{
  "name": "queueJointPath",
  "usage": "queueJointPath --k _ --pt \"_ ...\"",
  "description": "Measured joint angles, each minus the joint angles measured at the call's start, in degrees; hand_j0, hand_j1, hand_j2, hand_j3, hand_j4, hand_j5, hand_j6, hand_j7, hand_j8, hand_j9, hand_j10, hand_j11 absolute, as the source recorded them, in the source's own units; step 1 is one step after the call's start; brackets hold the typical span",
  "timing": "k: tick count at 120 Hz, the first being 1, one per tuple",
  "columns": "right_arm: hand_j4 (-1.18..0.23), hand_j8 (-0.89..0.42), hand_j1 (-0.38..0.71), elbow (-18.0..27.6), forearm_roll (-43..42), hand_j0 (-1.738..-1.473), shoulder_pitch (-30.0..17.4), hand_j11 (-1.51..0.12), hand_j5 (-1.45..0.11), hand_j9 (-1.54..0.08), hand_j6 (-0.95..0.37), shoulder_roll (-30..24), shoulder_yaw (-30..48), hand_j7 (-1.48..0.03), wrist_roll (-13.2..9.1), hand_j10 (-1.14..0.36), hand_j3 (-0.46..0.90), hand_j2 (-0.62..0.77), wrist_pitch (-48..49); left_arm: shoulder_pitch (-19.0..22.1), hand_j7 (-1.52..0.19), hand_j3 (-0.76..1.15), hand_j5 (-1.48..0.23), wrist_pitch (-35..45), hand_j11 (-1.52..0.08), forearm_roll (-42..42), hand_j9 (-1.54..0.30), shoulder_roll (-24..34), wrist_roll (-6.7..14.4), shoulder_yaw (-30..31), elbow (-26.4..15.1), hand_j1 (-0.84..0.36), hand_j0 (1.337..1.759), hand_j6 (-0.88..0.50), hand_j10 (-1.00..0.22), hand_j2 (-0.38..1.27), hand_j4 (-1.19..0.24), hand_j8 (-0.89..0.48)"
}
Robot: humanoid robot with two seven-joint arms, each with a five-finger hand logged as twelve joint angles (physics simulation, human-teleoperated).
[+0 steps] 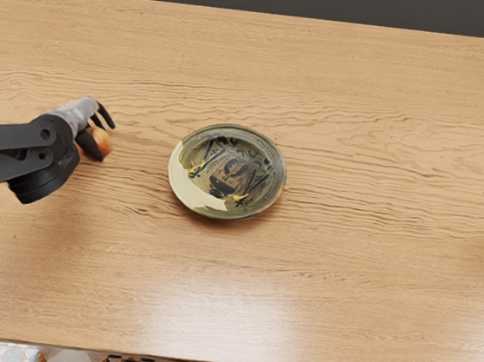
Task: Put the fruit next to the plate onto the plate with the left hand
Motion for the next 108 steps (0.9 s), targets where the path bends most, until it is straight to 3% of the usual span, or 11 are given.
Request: queueJointPath --k 2,26,61,86,108 --pt "-0.02 -0.02 -0.33 0.00 0.00 -1.658 0.00 -0.02 -0.02 -0.02 -0.02 0.00 0.00 -0.02 0.00 -0.02 0.00 0.00 0.00 0.04 -0.68 0.00 -0.67 -0.01 -0.70 0.14 -0.70 -0.09 0.02 -0.01 0.12 -0.24 1.653 -0.52 -0.53 0.06 -0.55 -0.46" --pt "-0.02 -0.02 -0.33 0.00 0.00 -1.658 0.00 -0.02 -0.02 -0.02 -0.02 0.00 0.01 -0.02 0.00 -0.02 0.00 0.00 0.00 0.15 -0.79 0.00 -0.77 -0.01 -0.81 -0.05 -0.81 -0.13 -0.06 -0.25 0.71 -0.27 1.651 -0.49 -0.59 0.25 -0.61 -0.43" --pt "-0.02 -0.02 -0.33 0.00 0.00 -1.658 0.00 -0.02 -0.02 -0.02 -0.02 0.00 -0.02 -0.02 0.00 -0.02 0.00 0.00 0.00 0.16 -0.89 0.00 -0.88 0.02 -0.90 -0.61 -0.90 -0.17 -0.01 -0.58 0.82 -0.24 1.652 -0.52 -0.63 0.31 -0.69 -0.45" --pt "-0.02 -0.02 -0.33 0.00 0.01 -1.658 0.00 -0.02 -0.02 -0.02 -0.02 0.00 -0.02 -0.02 0.00 -0.02 0.00 0.00 0.00 -0.71 -0.91 0.00 -0.91 -0.33 -0.91 -5.15 -0.92 0.06 0.02 -6.93 0.82 -0.22 1.653 -0.53 -0.63 0.30 -0.69 -0.45" --pt "-0.02 -0.02 -0.33 0.00 0.01 -1.658 0.00 -0.02 -0.02 -0.02 -0.02 0.00 -0.05 -0.02 0.00 -0.02 0.00 0.00 0.00 -2.55 -0.93 0.00 -0.93 -2.74 -0.93 -13.98 -0.95 0.05 0.02 -12.64 0.69 -0.25 1.654 -0.53 -0.63 0.37 -0.70 -0.44"
